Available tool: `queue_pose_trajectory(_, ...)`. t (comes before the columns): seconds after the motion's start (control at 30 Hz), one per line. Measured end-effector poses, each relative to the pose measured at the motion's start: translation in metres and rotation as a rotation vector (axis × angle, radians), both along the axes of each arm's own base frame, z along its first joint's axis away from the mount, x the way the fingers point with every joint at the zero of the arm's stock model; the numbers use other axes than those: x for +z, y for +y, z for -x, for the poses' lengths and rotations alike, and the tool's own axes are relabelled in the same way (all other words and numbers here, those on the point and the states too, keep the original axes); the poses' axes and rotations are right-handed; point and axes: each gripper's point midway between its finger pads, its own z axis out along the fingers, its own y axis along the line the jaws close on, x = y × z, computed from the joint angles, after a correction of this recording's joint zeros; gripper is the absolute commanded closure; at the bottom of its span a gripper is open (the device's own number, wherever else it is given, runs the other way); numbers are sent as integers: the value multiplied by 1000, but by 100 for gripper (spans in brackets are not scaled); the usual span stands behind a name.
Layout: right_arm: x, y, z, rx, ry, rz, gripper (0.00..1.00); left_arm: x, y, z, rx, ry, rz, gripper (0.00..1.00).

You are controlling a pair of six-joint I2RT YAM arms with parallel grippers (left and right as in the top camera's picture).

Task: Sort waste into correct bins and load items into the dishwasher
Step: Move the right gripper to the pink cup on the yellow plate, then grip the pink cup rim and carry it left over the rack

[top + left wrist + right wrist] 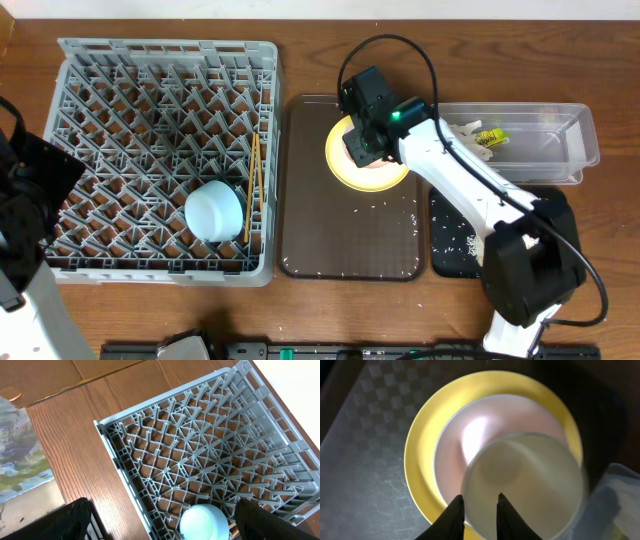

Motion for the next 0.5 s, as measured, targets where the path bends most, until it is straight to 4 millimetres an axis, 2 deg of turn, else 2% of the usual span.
queue_pose_trajectory(0.17,-5,0,0,3,7,4,84,0,0,0,0,0,0,7)
queue_pose_trajectory(0.27,-4,2,-3,4,-4,-2,92,0,0,0,0,0,0,7)
queue_pose_trajectory(0.5,-8,-3,5,6,30,19,91,0,0,0,0,0,0,7)
